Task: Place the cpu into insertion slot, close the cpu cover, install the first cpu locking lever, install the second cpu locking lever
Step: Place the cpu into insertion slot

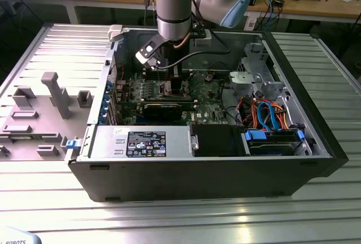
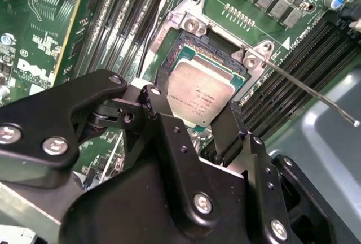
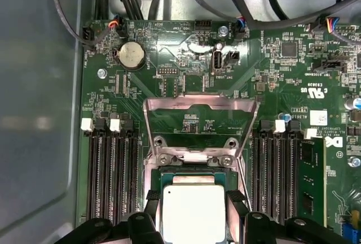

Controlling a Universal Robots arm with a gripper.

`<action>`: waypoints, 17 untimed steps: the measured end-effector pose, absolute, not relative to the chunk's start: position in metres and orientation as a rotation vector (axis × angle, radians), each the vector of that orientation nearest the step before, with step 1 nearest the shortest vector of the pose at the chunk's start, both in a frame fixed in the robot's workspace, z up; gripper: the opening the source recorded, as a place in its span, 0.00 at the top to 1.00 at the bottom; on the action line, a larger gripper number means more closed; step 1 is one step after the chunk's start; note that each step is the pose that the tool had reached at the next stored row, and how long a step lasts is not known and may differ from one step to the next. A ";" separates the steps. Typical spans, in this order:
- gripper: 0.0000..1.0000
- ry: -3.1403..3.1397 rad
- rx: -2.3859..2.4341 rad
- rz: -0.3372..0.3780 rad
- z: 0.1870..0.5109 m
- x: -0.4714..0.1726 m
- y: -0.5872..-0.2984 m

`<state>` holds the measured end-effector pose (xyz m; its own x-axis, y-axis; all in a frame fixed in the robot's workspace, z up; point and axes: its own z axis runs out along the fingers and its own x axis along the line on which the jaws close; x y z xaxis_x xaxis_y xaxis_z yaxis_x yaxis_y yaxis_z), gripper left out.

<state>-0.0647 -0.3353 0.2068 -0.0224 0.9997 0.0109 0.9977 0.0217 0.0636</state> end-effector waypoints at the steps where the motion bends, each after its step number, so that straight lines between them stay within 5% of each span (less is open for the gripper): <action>1: 0.45 2.218 2.171 0.082 0.205 -0.065 -0.335; 17: 0.45 2.198 2.191 0.082 0.199 -0.066 -0.336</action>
<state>-0.0664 -0.3359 0.1992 -0.0037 0.9999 0.0110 0.9980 0.0029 0.0637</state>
